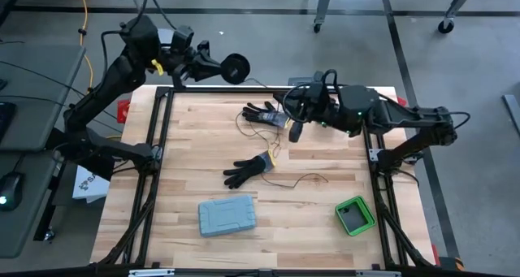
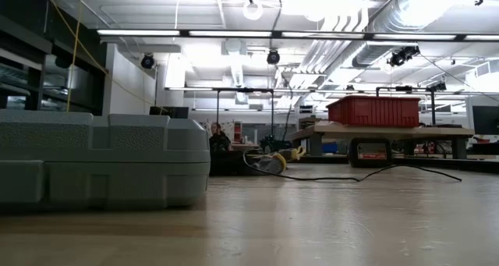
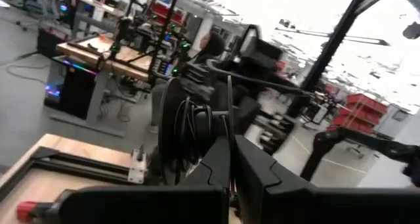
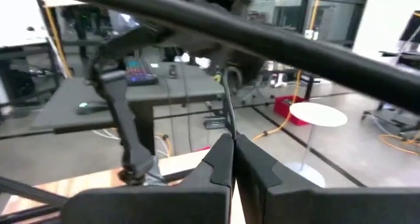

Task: Coil cords
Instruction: Coil the black wire cable onto the black spool

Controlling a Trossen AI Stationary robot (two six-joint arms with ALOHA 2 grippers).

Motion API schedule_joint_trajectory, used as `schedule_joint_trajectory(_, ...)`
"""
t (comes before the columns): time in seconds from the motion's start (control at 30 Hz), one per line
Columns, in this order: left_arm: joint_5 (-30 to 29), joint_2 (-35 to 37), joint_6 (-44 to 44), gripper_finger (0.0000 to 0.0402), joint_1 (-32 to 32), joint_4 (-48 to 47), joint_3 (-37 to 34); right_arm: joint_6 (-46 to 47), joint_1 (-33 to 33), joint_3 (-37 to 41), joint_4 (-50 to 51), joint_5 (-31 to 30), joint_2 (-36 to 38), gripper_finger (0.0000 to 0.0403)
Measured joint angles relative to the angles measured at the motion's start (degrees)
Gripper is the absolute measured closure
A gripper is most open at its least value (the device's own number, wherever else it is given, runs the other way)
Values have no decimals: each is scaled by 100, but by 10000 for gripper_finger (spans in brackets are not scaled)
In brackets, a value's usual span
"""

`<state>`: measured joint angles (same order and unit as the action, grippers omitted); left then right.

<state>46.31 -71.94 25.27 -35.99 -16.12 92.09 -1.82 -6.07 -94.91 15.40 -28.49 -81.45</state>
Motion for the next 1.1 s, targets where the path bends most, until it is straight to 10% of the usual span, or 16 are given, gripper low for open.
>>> schedule_joint_trajectory(0.63,637,-474,30,402,663,-1619,0,-244,497,0,-676,815,55,403)
schedule_joint_trajectory(1.1,1499,-1296,1719,401,1782,2101,0,281,723,0,-981,2304,-390,403)
